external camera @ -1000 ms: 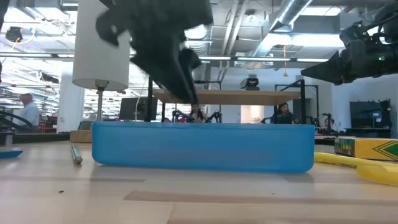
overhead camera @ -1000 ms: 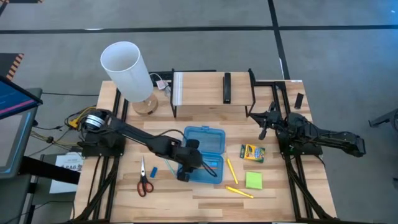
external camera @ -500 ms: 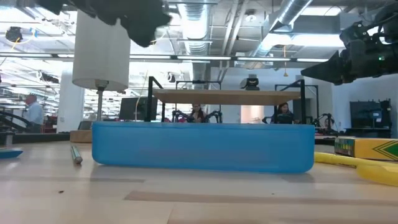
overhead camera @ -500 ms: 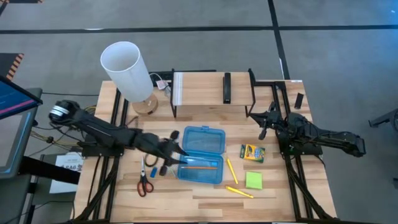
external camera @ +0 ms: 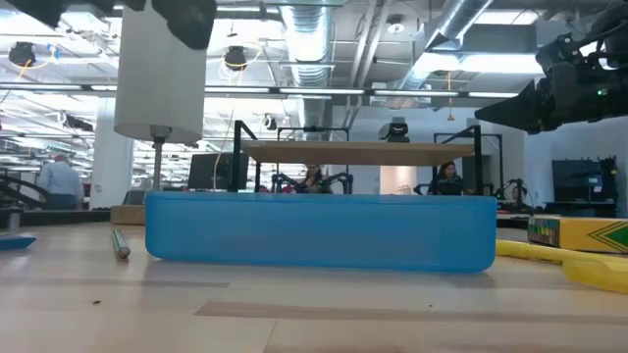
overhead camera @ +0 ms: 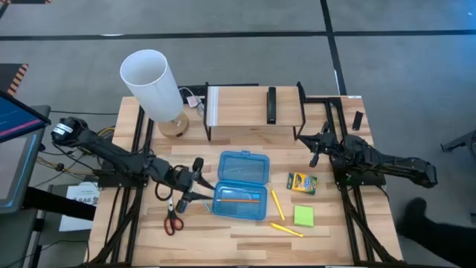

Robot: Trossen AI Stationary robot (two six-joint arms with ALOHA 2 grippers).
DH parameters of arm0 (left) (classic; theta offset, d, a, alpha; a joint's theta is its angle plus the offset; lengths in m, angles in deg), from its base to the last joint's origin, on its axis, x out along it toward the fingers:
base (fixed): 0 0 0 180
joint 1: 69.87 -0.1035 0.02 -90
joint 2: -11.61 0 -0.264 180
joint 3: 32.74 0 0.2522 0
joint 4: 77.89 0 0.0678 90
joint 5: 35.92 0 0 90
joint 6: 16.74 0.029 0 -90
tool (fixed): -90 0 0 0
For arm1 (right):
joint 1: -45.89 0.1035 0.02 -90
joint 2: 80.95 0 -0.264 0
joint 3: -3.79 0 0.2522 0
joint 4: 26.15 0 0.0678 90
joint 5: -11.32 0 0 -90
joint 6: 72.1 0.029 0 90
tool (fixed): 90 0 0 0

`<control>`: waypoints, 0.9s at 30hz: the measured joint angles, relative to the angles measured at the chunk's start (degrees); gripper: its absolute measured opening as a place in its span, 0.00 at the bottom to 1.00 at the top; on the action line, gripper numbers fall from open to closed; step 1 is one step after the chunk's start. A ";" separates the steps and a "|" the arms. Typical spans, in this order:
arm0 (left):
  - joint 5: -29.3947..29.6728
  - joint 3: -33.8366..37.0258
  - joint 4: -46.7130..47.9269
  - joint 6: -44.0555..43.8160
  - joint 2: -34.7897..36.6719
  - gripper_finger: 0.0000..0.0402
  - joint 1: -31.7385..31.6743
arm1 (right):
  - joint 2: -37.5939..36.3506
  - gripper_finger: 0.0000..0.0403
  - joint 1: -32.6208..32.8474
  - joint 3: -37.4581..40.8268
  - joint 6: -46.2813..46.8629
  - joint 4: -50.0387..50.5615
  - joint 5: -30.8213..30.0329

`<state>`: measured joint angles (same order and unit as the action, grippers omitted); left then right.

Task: Pack school essentials
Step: Put the bottom yellow pen into the blue supply box

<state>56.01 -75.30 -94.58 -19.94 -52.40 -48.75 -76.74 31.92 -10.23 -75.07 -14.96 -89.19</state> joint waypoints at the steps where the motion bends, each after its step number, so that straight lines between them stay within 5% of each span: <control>1: 0.01 0.00 -1.16 0.56 0.00 0.32 0.64 | 0.01 0.07 -0.04 0.00 -0.01 0.00 0.00; 20: 0.49 -0.02 -2.24 2.81 0.44 0.32 2.62 | 0.02 0.07 0.02 -0.01 0.18 -2.10 -0.03; 27: 2.37 -0.02 1.37 2.46 1.76 0.32 2.62 | -0.13 0.07 0.86 -0.19 13.69 -8.15 -0.02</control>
<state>58.38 -75.32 -93.20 -17.48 -50.64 -46.12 -76.87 32.77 -10.42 -61.38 -23.11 -89.21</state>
